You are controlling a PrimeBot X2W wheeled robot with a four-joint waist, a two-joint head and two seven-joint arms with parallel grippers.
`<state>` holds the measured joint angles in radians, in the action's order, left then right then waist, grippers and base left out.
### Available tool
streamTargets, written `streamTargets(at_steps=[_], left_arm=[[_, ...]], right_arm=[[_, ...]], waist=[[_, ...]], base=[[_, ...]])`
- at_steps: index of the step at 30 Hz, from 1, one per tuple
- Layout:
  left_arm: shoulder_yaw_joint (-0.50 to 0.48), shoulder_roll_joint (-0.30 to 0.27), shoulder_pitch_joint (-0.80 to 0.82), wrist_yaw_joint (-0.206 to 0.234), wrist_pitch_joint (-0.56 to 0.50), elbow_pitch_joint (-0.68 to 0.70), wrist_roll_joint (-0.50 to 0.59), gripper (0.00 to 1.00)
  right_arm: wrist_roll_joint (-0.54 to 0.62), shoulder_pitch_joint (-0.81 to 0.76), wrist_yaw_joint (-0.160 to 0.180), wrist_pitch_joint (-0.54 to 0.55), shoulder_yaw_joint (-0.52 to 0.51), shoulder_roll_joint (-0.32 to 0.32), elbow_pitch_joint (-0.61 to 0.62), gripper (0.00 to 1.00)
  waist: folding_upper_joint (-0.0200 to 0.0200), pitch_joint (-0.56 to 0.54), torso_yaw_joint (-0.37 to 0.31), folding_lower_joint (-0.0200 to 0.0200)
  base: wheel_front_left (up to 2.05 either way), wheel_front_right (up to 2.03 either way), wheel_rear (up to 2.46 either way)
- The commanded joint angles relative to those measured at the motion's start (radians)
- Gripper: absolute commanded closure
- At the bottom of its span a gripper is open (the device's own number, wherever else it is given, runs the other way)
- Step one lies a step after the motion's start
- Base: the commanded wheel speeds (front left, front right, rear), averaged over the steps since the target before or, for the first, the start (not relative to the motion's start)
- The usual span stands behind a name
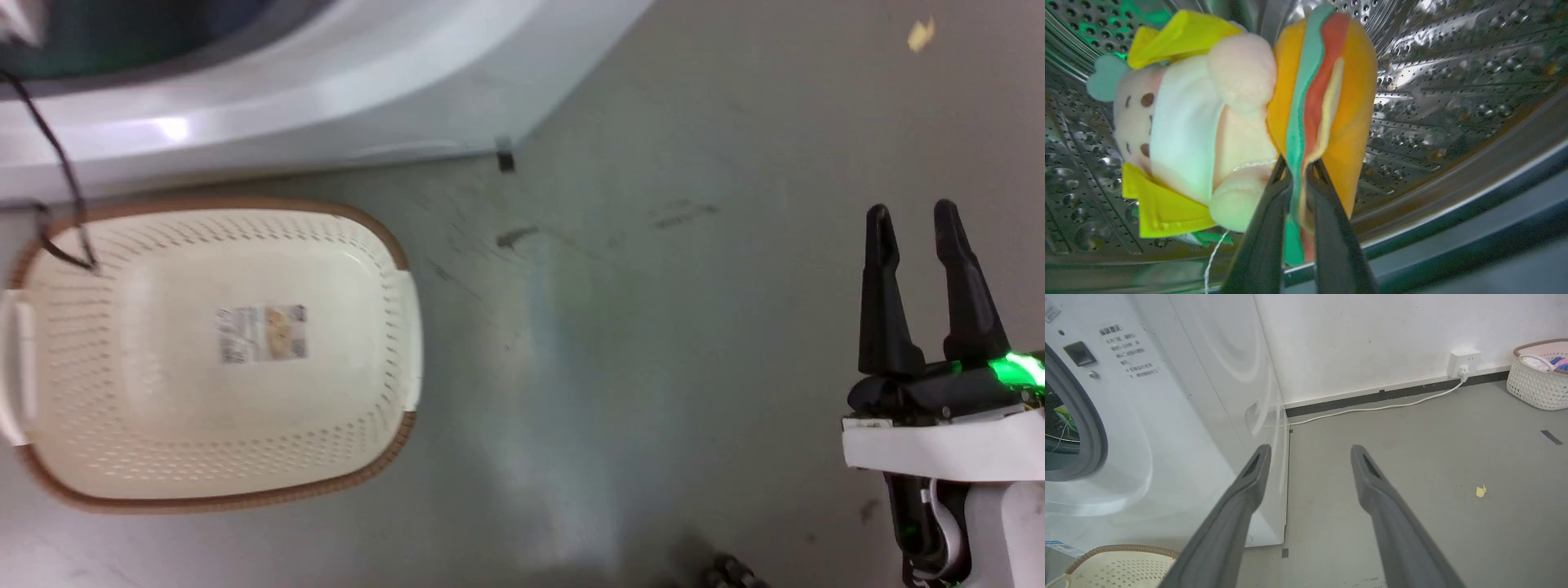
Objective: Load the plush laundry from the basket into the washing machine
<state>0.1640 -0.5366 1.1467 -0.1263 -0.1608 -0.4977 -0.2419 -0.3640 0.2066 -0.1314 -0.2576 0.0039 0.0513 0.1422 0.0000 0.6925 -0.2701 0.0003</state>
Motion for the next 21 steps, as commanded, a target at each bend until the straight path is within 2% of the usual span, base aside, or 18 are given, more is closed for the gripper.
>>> streamTargets(at_steps=[1,6,11,17,18,19,21], left_arm=[[0.022,-0.023,0.077,-0.004,-0.022,-0.047,0.004,1.0],[0.063,-0.044,0.205,-0.004,-0.085,-0.18,0.01,1.0],[0.089,-0.056,0.261,-0.004,-0.128,-0.292,0.016,1.0],[0.107,-0.04,0.26,-0.004,-0.103,-0.36,0.005,1.0],[0.11,-0.035,0.255,-0.004,-0.09,-0.371,0.0,0.82],[0.113,-0.03,0.248,-0.004,-0.076,-0.381,-0.003,0.0],[0.12,-0.018,0.229,-0.004,-0.045,-0.401,-0.014,0.0]], right_arm=[[-0.015,0.024,0.001,-0.004,0.009,-0.001,0.001,0.0],[-0.032,0.036,0.001,-0.004,0.033,-0.001,-0.001,0.0],[-0.037,0.042,0.001,-0.004,0.038,-0.001,-0.004,0.0],[-0.027,0.042,0.001,-0.004,0.034,-0.001,-0.011,0.0],[-0.023,0.041,0.001,-0.004,0.032,-0.001,-0.011,0.0],[-0.018,0.041,0.001,-0.004,0.03,-0.001,-0.011,0.0],[-0.006,0.04,0.001,-0.004,0.026,-0.001,-0.011,0.0]], waist=[[0.0,0.073,-0.057,-0.0003],[0.0,0.105,-0.075,-0.0003],[0.0,0.113,-0.079,-0.0003],[0.0,0.089,-0.065,-0.0003],[0.0,0.079,-0.06,-0.0003],[0.0,0.068,-0.055,-0.0003],[0.0,0.039,-0.043,-0.0003]], base=[[0.0,0.0,0.0],[0.0,0.0,0.0],[0.0,0.0,0.0],[0.0,0.0,0.0],[0.0,0.0,0.0],[0.0,0.0,0.0],[0.0,0.0,0.0]])
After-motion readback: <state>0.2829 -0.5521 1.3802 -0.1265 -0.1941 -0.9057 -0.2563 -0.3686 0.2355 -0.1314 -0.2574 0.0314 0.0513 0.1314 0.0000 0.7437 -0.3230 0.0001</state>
